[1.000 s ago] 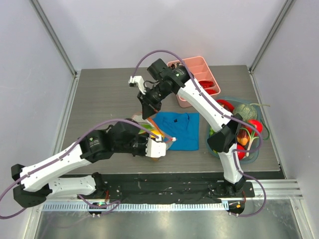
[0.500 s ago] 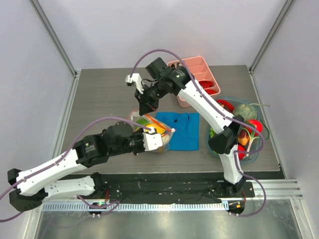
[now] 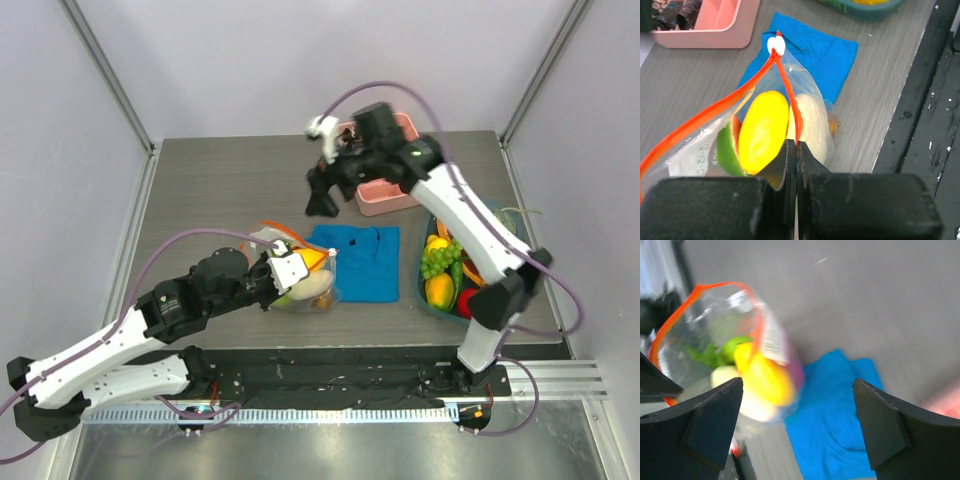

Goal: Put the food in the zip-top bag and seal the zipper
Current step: Adjust the zipper food storage bag at the center of the board, then zip the zipper food storage bag at the center of the board.

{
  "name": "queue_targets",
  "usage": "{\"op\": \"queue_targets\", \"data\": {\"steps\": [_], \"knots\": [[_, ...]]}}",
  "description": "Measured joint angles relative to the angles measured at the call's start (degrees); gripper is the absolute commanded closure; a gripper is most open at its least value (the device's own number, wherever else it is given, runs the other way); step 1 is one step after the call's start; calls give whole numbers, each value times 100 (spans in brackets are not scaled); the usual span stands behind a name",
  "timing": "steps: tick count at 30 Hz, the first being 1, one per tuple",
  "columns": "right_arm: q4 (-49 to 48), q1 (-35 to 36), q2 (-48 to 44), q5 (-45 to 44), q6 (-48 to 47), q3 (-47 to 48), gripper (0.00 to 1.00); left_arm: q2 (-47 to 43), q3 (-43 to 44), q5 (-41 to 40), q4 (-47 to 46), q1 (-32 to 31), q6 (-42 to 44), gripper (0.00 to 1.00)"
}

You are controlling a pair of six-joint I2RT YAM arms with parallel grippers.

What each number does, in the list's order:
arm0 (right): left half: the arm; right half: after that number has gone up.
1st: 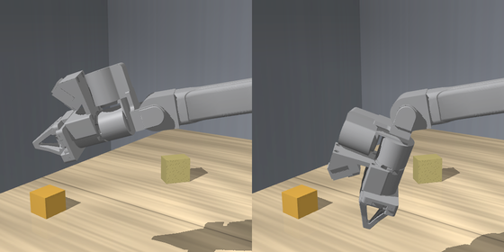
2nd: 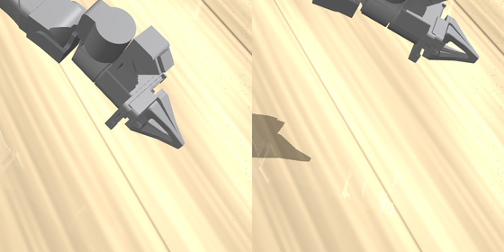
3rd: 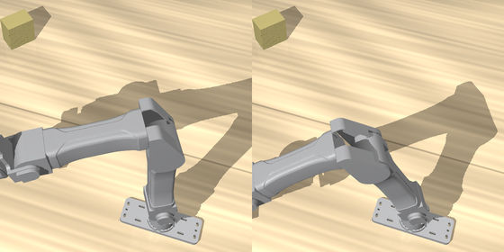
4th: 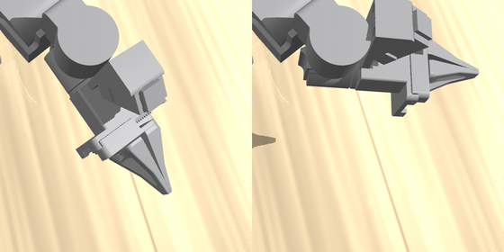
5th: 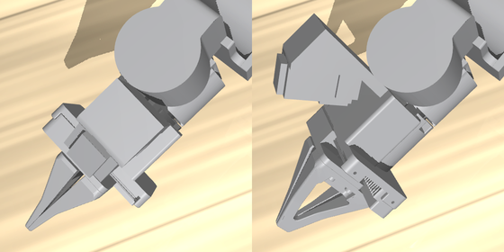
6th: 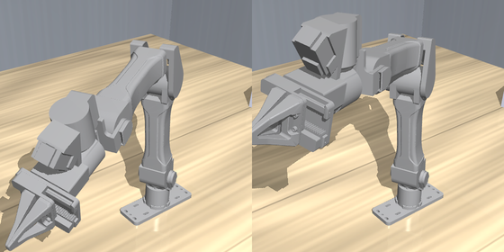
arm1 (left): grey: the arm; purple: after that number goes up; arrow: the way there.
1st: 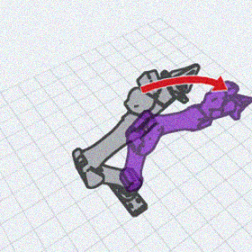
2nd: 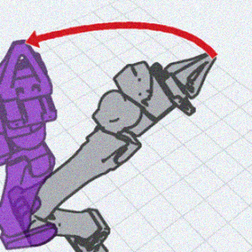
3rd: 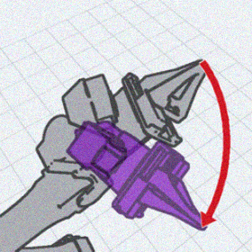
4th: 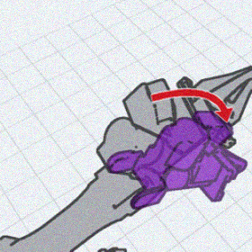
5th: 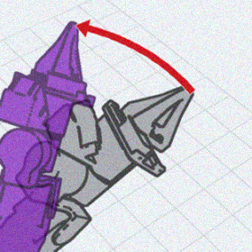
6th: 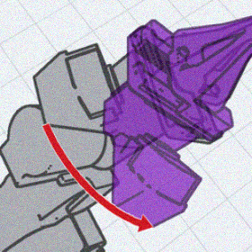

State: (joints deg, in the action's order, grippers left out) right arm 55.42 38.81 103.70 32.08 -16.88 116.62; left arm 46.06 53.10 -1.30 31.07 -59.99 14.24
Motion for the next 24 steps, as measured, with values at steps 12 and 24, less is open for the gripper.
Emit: {"op": "queue_targets", "data": {"steps": [12,24], "knots": [[-2955,-964,-4909,17,739,-5215,10,-385,-291,201,-317,188,-125,100],[-3696,-710,-4365,804,820,-6181,3,-538,-461,592,-350,190,4,100]]}}
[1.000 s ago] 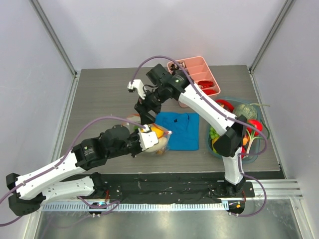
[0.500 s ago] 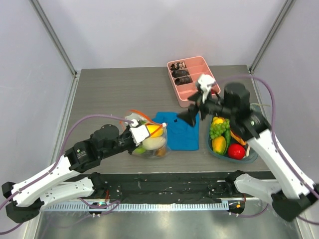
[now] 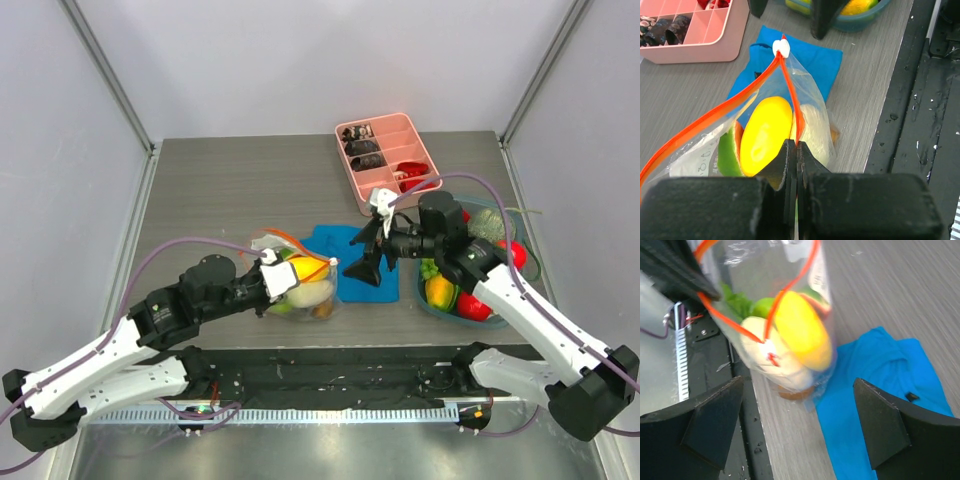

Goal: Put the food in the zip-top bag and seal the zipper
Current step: Zip the zipper food storage bag at the center of the board.

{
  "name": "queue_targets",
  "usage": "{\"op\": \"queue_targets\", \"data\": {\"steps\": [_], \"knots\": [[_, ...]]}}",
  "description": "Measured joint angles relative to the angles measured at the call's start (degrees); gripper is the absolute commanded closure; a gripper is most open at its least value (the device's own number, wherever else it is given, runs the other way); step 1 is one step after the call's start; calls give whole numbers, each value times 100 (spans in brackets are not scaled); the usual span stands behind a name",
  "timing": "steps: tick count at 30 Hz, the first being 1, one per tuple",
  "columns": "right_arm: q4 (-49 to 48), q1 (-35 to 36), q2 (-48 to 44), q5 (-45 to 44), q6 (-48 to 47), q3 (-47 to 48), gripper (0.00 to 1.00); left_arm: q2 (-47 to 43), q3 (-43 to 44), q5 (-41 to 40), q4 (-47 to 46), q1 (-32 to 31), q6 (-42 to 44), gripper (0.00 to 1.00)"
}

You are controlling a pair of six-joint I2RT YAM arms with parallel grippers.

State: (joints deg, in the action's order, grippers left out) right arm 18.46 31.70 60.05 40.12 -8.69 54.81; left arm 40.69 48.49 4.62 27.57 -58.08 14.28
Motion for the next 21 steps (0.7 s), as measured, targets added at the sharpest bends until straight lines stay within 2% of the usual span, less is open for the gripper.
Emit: {"op": "queue_targets", "data": {"steps": [5,9,19,21], "knots": [[-417,490,-70,70,-173,-348,5,0,-9,44,-2,0,83,100],[-765,723,-39,52,-188,-638,16,0,-9,63,-7,0,140,100],[-1755,761,164,-195,-81,-1025,24,-22,-9,155,-9,0,181,100],[-1899,761,227,-212,-37,-1025,30,-20,-11,197,-7,0,201,100]]}}
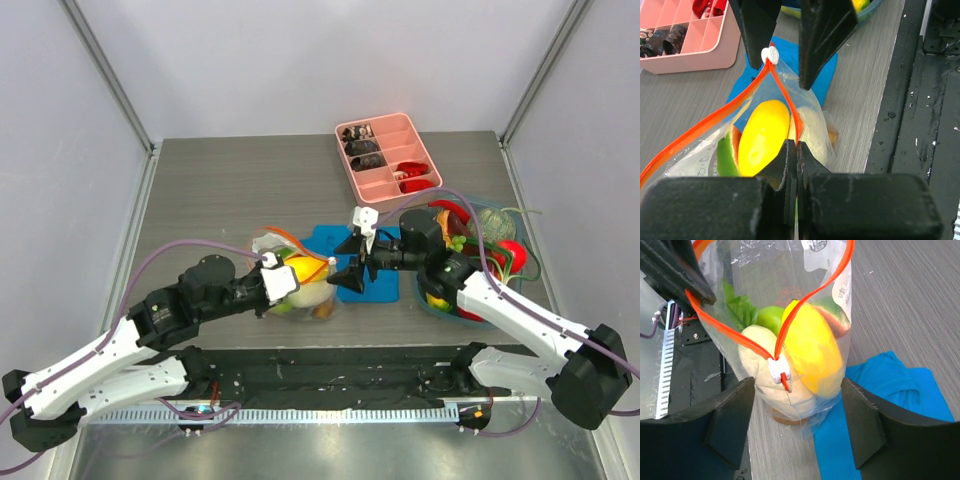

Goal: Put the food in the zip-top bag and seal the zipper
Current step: Zip the zipper food storage bag at the center of the board.

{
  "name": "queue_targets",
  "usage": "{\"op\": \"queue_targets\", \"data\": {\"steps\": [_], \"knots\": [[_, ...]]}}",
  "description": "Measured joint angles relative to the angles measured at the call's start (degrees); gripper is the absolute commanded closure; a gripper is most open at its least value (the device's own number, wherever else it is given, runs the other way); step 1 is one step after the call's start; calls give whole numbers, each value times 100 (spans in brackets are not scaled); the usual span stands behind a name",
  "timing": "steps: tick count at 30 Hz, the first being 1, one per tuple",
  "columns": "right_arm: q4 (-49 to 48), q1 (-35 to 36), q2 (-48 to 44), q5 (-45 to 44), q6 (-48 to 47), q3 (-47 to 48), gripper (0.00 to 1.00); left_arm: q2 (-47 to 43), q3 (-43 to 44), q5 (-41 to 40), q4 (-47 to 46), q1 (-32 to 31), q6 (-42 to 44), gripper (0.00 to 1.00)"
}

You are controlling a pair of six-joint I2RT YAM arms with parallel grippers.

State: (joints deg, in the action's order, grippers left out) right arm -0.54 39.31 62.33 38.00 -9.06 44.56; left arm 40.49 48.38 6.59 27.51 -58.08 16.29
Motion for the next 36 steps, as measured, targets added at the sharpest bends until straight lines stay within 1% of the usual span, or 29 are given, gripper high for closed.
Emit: {"op": "queue_targets", "data": {"steps": [1,2,4,5,7,8,10,11,14,15,16,18,19,20,21,25,29,30,32,36], "knots": [[-59,0,35,-2,13,0,33,0,0,17,-2,0,20,100],[-105,0,61,-11,26,0,39,0,0,31,-2,0,26,100],[-157,0,87,-15,33,0,48,0,0,55,-4,0,46,100],[-175,0,94,-11,33,0,61,2,2,55,-4,0,50,100],[-184,0,94,17,-2,0,78,15,0,52,-20,0,57,100],[-179,2,92,42,-26,0,88,26,0,50,-26,0,59,100],[-146,24,92,68,-92,0,97,35,0,39,-33,0,61,100],[-120,33,85,70,-120,0,99,37,-4,33,-35,0,61,100],[-63,35,15,48,-188,-9,99,37,-20,35,-55,0,63,100],[-50,35,-20,33,-219,-11,99,39,-22,37,-57,0,63,97],[-44,35,-55,15,-254,-11,99,39,-22,37,-66,0,66,85],[-22,35,-118,-24,-341,-11,99,42,-20,28,-72,0,74,72],[-4,35,-140,-59,-391,-11,99,48,-20,28,-70,0,92,59],[17,33,-170,-107,-455,-17,99,52,-17,13,-70,0,63,52],[33,33,-201,-164,-520,-35,99,55,-7,4,-61,0,39,49],[109,33,-315,-302,-756,-114,99,155,256,24,-70,0,-94,45],[127,39,-321,-374,-946,-120,99,713,940,55,-109,0,-92,41],[127,42,-323,-391,-988,-120,99,852,1104,68,-127,0,-76,38],[138,50,-339,-433,-1060,-127,99,1158,1300,127,-210,2,15,38],[166,85,-442,-476,-1165,-153,99,1631,1338,280,-262,2,267,40]]}}
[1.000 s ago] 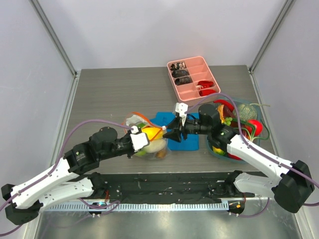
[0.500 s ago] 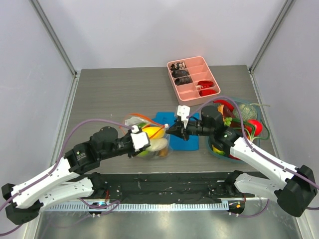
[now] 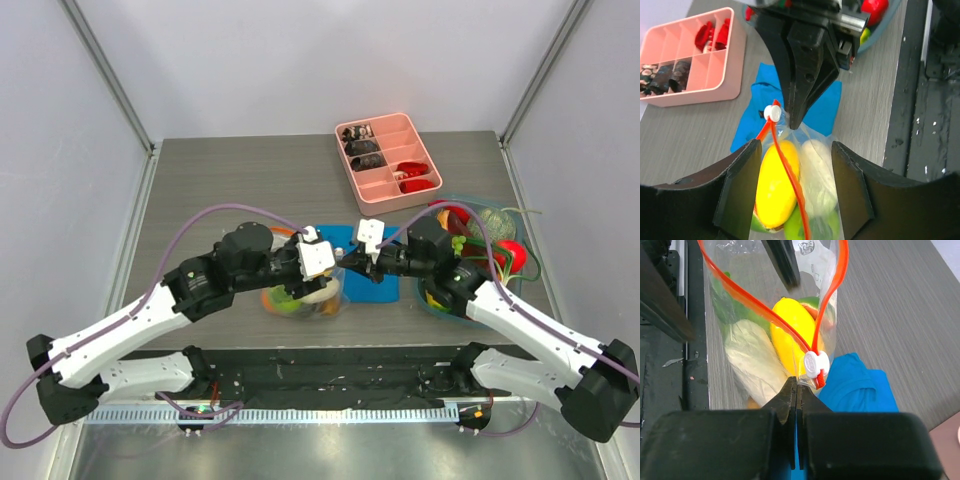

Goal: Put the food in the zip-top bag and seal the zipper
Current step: Zip the zipper food storage bag at the center of the board.

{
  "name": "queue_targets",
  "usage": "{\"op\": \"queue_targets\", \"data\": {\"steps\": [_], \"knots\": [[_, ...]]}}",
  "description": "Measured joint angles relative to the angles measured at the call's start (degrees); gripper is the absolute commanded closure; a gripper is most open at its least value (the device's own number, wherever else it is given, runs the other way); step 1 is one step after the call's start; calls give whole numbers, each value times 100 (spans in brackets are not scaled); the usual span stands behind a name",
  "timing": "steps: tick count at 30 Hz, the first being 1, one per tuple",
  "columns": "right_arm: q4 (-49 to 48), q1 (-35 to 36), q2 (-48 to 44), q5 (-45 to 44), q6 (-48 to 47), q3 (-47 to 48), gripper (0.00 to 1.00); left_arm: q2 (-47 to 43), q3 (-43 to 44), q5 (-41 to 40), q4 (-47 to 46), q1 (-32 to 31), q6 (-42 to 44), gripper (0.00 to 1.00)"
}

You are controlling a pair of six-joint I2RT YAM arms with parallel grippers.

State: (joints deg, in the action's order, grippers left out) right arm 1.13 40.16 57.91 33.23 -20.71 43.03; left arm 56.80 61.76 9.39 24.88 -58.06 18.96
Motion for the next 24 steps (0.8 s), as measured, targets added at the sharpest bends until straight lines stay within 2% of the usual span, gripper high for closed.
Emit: {"op": "queue_targets", "data": {"steps": [7,9,12,24], "knots": [[20,114,-190,-81,-168,-109,99,225,-138,151,-433,2,385,45],[20,140,-232,-105,-195,-146,99,243,-203,205,-656,7,433,51],[20,162,-243,-122,-227,-157,99,302,-262,337,-837,13,496,55],[-22,190,-323,-205,-278,-247,99,686,-271,669,-1158,313,251,57]]}}
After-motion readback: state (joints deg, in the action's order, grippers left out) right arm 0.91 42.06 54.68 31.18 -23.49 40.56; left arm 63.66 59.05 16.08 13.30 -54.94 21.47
